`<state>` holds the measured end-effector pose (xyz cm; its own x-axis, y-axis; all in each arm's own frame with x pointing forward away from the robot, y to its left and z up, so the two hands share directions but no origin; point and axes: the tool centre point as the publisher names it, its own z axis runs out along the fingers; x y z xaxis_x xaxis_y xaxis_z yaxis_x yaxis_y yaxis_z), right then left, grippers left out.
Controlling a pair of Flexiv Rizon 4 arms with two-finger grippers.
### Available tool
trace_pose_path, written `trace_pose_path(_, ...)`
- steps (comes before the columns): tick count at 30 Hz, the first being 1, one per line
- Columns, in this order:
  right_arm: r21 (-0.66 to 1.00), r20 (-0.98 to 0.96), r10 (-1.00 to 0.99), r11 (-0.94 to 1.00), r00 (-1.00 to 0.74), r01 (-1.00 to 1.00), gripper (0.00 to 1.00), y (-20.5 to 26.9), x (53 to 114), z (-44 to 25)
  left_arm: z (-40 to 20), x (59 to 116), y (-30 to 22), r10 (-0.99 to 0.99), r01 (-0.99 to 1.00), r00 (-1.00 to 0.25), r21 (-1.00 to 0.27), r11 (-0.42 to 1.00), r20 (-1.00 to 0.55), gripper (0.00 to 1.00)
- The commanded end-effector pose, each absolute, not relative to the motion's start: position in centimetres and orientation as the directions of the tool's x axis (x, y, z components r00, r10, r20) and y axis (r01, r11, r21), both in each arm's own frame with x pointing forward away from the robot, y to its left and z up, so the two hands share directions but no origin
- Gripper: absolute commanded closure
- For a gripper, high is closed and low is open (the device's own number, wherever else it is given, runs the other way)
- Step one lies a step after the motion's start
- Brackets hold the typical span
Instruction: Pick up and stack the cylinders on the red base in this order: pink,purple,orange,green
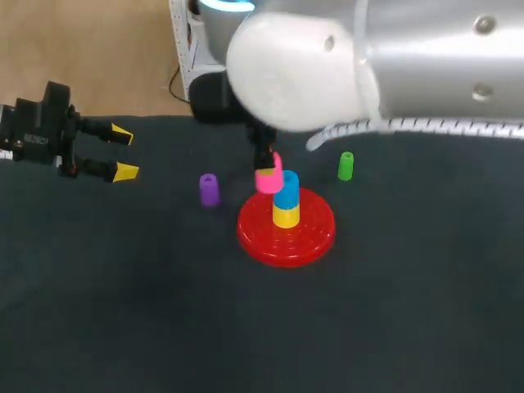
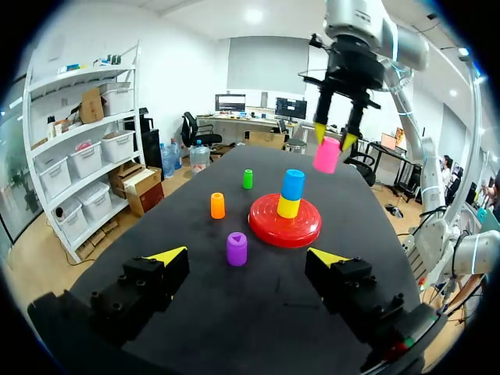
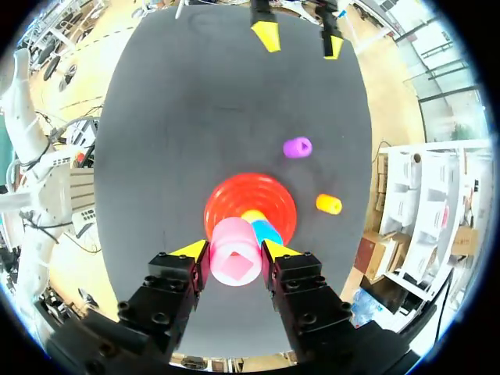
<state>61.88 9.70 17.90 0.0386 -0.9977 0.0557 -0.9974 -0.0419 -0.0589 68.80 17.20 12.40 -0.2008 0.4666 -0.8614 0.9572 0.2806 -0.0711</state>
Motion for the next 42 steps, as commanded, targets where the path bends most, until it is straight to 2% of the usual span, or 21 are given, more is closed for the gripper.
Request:
trace_pose_path(1,-0.028,0.062,-0.998,-0.033,0.031,-0.999,1.0,8.7,63.2,17.9,12.3,68.6,17.3,0.463,0.957,-0.197,-0.066,0.282,-0.864,0.0)
trace_pose_path(32,0.007,0.065,-0.997,0.05,-0.05,-0.999,1.0,7.5,67.4,14.2,12.3,68.6,17.3,0.463,0.957,-0.197,-0.066,0.282,-0.864,0.0)
trace_pose_path(42,0.012,0.045,-0.998,0.053,-0.053,-0.999,1.0,7.6,66.9,13.5,12.3,68.6,17.3,0.463,0.957,-0.197,-0.066,0.282,-0.864,0.0)
